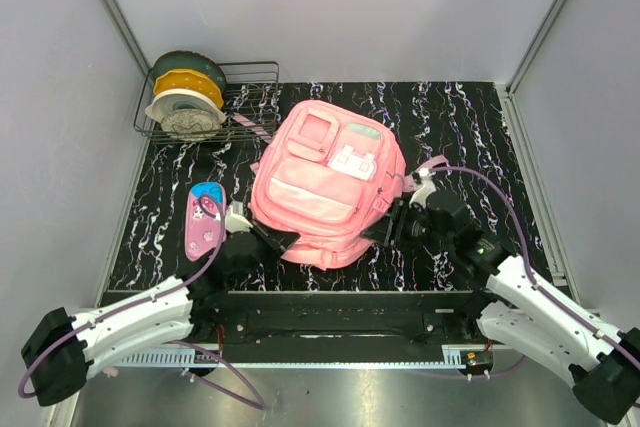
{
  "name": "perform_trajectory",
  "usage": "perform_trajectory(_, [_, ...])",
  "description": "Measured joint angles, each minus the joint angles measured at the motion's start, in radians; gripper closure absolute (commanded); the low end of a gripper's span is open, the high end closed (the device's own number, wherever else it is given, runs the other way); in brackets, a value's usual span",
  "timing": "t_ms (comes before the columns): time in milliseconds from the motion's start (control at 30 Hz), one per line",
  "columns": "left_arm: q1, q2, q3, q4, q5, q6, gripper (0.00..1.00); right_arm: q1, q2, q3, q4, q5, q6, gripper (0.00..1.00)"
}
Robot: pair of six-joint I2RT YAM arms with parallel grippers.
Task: Pack the student bag
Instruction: Zip the student bag at the center of the board.
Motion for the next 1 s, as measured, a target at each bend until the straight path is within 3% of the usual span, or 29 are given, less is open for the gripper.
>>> perform_trajectory(267, [0.013,0.048,0.024,-0.002,0.017,0.037,1.0,0.22,0.012,0.0,-0.045,0.043,-0.007,0.55])
perform_trajectory(500, [0.019,0.092,0.103,-0.025,0.043,0.063,1.0,0.393,0.188,0.007,-0.047,0.237,-0.025,0.52])
perform_trajectory(733, [0.021,0.096,0.128,-0.055,0.055,0.072,1.0,0.404,0.256,0.058,-0.029,0.406,-0.062,0.51])
perform_trajectory(1000, [0.023,0.089,0.129,-0.066,0.059,0.074,1.0,0.438,0.365,0.121,0.042,0.499,-0.055,0.54])
